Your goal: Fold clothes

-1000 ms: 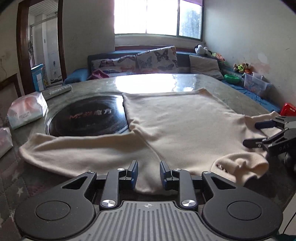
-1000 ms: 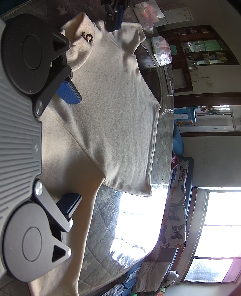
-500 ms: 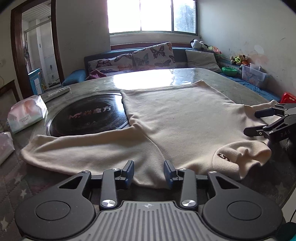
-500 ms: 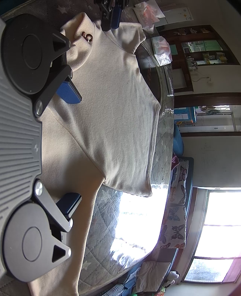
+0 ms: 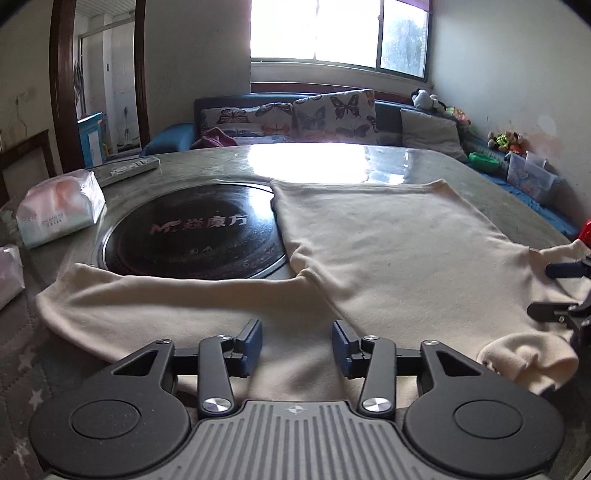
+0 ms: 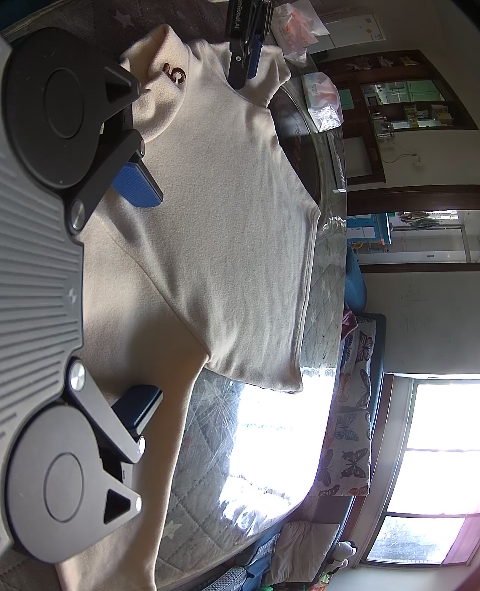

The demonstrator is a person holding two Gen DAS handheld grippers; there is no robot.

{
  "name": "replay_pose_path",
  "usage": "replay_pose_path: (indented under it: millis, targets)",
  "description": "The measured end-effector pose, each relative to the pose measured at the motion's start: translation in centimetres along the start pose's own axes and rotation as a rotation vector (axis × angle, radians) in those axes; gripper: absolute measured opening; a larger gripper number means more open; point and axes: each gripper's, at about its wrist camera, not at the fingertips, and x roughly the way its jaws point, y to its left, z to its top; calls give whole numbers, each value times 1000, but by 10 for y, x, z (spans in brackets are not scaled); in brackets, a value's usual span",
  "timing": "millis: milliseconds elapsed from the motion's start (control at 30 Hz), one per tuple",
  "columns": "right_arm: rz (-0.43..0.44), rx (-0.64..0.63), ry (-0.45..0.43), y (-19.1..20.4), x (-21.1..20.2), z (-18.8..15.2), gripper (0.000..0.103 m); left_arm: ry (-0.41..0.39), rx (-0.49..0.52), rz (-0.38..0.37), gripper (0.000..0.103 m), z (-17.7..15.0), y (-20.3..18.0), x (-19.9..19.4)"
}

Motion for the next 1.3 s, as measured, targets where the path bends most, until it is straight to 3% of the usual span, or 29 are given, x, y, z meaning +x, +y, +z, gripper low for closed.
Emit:
replay_pose_path:
  millis: [233,500,633,867,967,1000,1133,1167,1300]
  targets:
    - [-12,-10,12,2,0,3,103,-45,-88,100,52,-4,33,-25]
    - [18,-99,-11,26,-11,29,103,-87,-288,332,52,-6,98,-43]
    - [48,-145,-27,41,-16,43,101,-92,-367,406,52,-1,121,-39]
    - [95,-164,-16,58,-12,53,85,-71,-425,409,49,6,137,-19]
    - [111,-151,-20,60,-14,54,78,-53,-447,398,36,4,140,-12]
    - [114,-148,-22,60,-15,55,77,-47,-459,393,27,3,141,-10]
    - [124,-140,-33,60,-19,55,70,-64,-489,392,6,1,145,-9]
    - [131,-136,-35,60,-20,55,64,-71,-507,380,5,1,146,-10]
    - [154,-107,-37,57,-21,54,59,-128,-493,313,3,10,132,-22]
